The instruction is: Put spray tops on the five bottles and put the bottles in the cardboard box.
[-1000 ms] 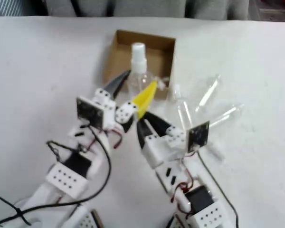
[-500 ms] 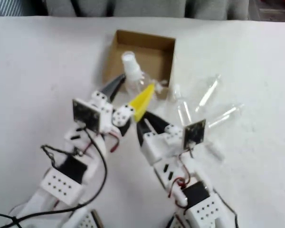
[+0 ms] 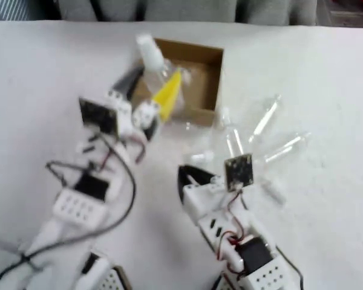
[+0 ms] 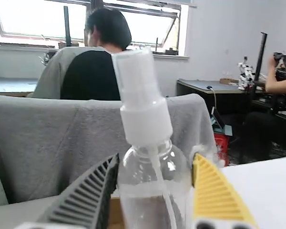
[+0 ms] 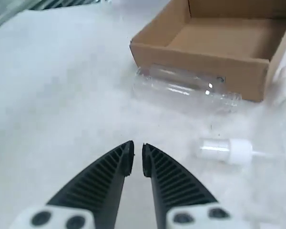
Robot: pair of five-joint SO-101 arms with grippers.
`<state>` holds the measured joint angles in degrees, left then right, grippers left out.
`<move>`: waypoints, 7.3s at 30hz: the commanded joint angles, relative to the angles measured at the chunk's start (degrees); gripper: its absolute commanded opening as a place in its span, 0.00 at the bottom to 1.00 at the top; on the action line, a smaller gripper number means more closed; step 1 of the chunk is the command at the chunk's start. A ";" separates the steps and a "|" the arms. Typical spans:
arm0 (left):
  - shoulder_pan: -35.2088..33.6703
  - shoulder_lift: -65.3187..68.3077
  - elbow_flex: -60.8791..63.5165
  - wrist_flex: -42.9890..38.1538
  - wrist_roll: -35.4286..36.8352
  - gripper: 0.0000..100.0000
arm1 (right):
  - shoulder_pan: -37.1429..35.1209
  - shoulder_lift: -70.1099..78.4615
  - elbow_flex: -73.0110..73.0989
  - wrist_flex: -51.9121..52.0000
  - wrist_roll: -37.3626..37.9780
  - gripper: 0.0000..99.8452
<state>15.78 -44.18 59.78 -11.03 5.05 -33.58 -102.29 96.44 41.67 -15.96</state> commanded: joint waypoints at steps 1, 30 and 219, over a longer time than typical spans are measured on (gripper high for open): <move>-3.65 19.30 -13.19 -10.64 0.00 0.06 | 2.33 -0.66 0.44 2.15 3.08 0.02; -11.65 83.21 -65.58 -18.02 0.00 0.06 | 10.33 -0.31 0.44 1.89 3.78 0.02; 6.73 65.36 -64.44 68.75 -63.91 0.20 | 32.40 -0.22 0.44 -9.45 12.31 0.02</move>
<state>23.34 20.97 -1.32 57.63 -58.07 -1.14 -102.29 96.35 32.09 -4.35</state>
